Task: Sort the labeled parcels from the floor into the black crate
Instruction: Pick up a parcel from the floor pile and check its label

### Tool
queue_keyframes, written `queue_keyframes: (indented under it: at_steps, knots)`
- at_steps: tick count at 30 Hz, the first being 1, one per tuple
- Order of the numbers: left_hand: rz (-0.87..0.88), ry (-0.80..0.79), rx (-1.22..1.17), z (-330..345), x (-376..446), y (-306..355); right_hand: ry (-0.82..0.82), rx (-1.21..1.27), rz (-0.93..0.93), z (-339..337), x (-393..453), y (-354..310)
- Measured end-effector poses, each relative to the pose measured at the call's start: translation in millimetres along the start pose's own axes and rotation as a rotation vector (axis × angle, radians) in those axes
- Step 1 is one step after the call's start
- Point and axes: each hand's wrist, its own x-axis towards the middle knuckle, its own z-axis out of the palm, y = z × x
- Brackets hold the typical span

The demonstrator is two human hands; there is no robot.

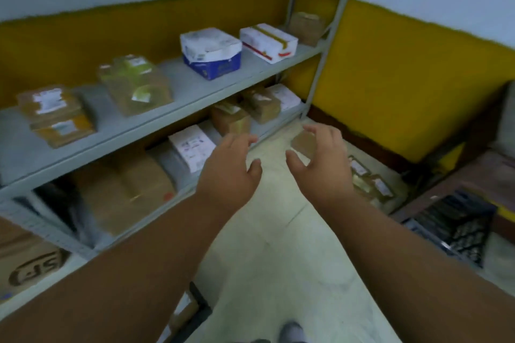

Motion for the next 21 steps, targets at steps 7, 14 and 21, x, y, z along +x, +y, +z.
queue_keyframes:
  at_steps: [7,14,21]
  knots:
    - [0.068,-0.085,-0.105,117.0,53.9,95.5,0.089,-0.019,0.166,-75.5,38.3,128.5]
    - [0.123,-0.183,-0.123,184.4,117.4,103.3,0.103,0.093,0.309,-65.5,76.0,201.1]
    - [0.135,-0.389,-0.172,266.8,224.7,80.6,0.007,-0.032,0.379,-41.4,156.9,263.7]
